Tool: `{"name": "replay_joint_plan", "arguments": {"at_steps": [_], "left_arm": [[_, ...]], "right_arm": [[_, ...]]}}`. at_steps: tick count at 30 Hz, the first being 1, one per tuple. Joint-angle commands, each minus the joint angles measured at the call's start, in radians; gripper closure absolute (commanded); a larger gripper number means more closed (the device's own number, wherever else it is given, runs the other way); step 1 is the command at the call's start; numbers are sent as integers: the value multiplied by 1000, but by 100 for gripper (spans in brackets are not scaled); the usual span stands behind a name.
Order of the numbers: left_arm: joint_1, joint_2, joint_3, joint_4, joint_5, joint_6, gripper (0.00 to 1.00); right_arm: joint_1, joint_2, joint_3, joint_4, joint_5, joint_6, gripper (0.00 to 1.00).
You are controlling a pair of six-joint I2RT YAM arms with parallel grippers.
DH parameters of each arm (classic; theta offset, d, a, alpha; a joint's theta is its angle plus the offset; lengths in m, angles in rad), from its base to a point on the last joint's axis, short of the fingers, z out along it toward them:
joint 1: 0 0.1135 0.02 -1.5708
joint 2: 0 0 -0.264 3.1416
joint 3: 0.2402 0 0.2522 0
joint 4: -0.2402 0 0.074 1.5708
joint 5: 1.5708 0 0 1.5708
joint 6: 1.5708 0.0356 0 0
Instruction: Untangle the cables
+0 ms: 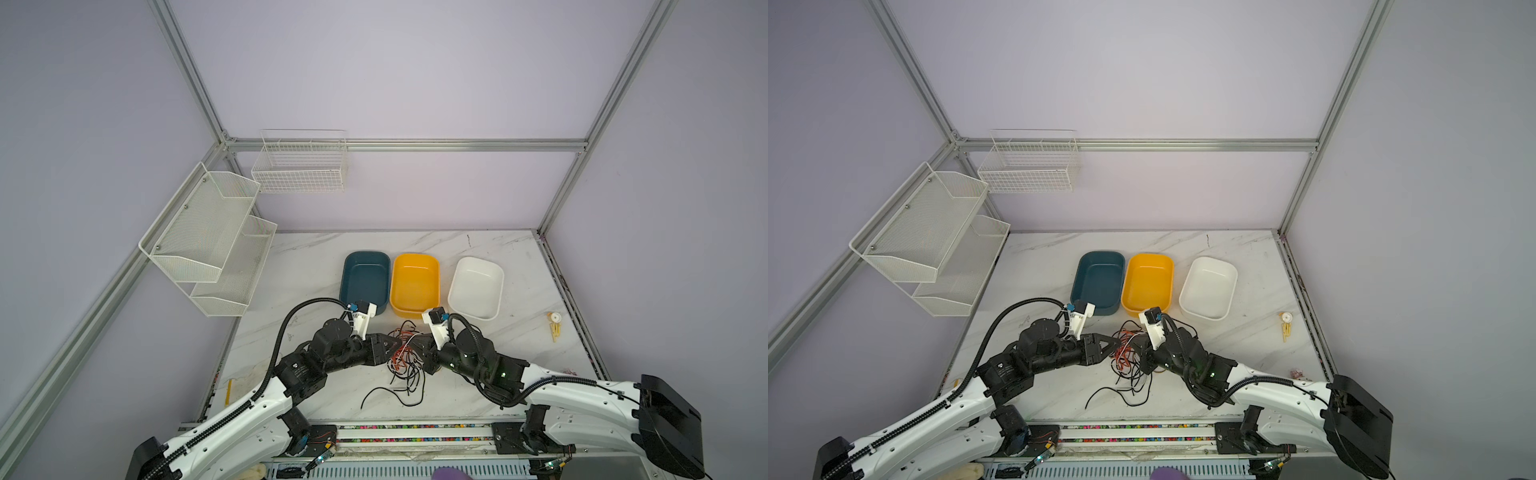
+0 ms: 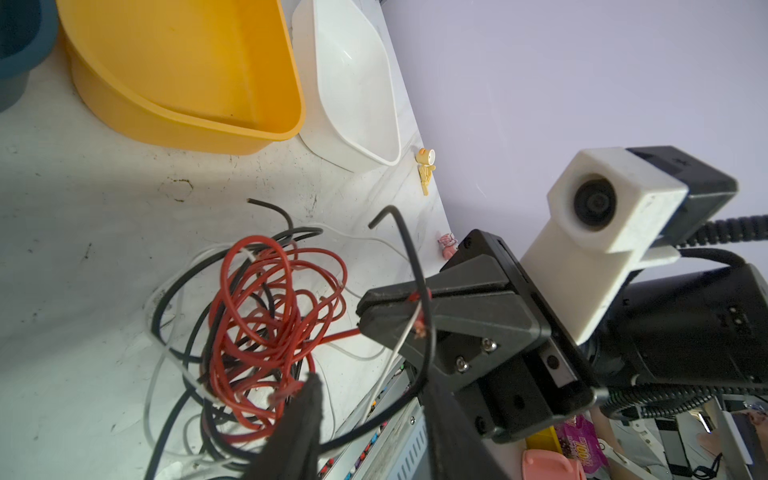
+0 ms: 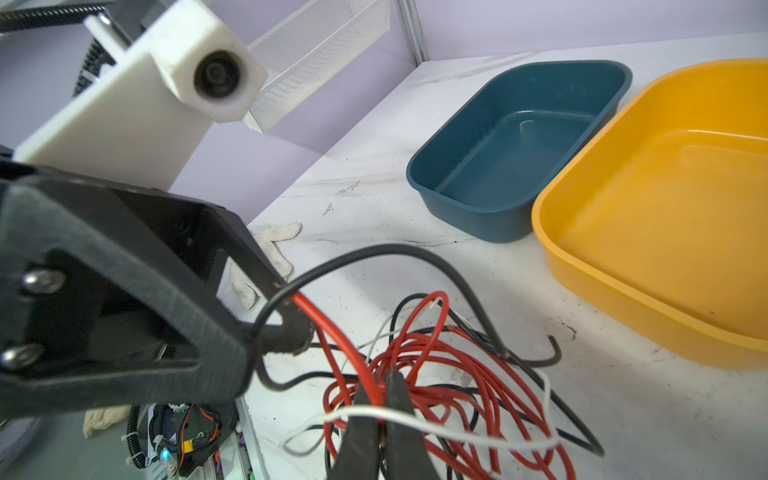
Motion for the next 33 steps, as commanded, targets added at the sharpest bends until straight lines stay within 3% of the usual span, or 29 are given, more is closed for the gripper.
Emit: {"name": "replay_joint_plan", "arguments": {"at_steps": [1,6,18,33], "left_arm": [[-5,-6,15,50,22,10,43],[-5,8,8,58,34,13,35],[-4,-6,17,73,16,30,41],[-5,-22,71,-35,-62,83,77]], "right_arm": [[-1,-43,62,-62,37,-13,100],[-1,-59,118,-96,-23,-22,100],[-2,-41,108,-95,-72,-6,100],[-1,17,99,-95,-52,-1,100]]}}
